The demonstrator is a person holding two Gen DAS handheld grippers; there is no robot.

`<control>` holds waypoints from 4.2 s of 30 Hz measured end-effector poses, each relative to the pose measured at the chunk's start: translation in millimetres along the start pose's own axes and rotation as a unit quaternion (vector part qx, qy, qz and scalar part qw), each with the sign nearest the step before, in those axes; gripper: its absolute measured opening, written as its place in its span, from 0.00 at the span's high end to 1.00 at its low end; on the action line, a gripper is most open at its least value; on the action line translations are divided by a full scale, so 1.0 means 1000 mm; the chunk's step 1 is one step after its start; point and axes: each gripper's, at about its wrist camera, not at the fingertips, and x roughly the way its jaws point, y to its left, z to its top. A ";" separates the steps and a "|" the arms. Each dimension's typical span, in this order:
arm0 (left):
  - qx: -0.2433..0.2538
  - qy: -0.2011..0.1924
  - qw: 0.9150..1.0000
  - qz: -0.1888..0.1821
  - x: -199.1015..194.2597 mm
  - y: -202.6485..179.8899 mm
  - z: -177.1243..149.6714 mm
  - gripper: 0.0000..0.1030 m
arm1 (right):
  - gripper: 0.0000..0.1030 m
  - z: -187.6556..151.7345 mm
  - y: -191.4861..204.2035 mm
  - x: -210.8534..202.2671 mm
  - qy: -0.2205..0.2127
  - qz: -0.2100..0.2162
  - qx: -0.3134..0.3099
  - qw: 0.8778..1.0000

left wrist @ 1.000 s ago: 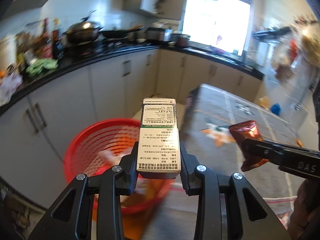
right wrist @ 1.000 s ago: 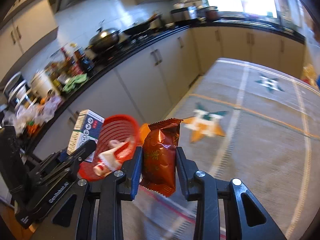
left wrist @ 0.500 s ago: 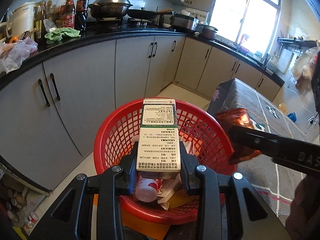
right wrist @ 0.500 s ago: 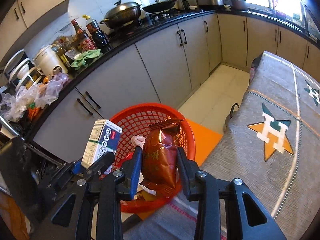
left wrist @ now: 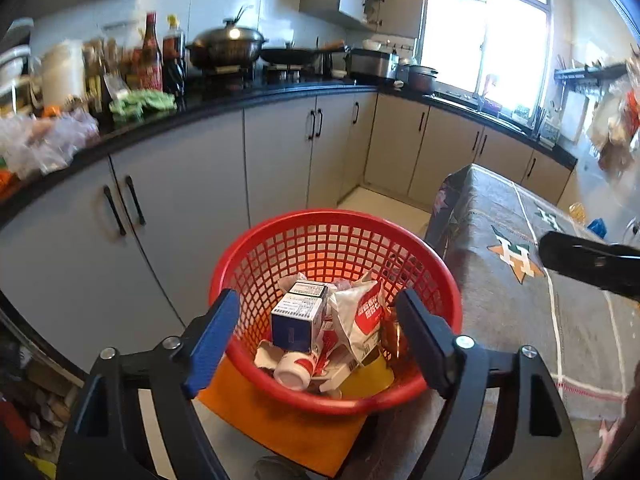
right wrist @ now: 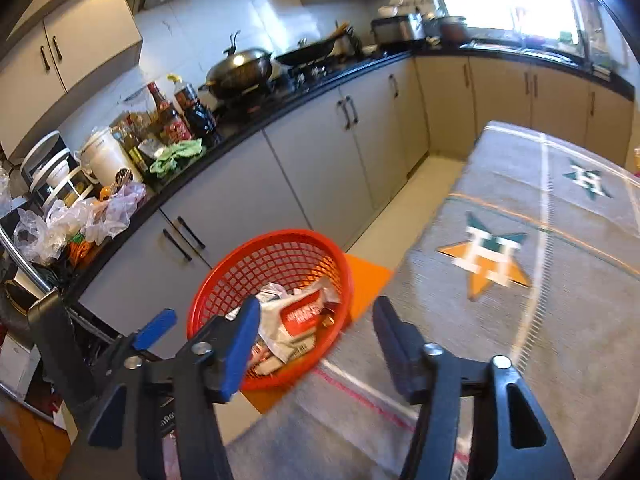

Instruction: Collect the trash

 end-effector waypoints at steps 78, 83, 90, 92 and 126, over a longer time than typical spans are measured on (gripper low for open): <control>0.150 -0.045 0.987 0.039 -0.107 -0.113 -0.091 0.00 | 0.10 -0.176 -0.031 -0.181 -0.089 -0.220 -0.008 0.971; 0.149 -0.045 0.987 0.038 -0.107 -0.114 -0.092 0.00 | 0.10 -0.176 -0.031 -0.181 -0.089 -0.220 -0.008 0.971; 0.150 -0.044 0.987 0.038 -0.107 -0.115 -0.091 0.00 | 0.10 -0.177 -0.032 -0.180 -0.087 -0.220 -0.008 0.972; 0.150 -0.044 0.987 0.038 -0.107 -0.115 -0.091 0.00 | 0.10 -0.177 -0.032 -0.180 -0.087 -0.220 -0.008 0.972; 0.219 -0.017 0.974 -0.054 -0.092 -0.193 -0.087 0.00 | 0.07 -0.167 -0.133 -0.194 -0.068 -0.288 0.118 0.948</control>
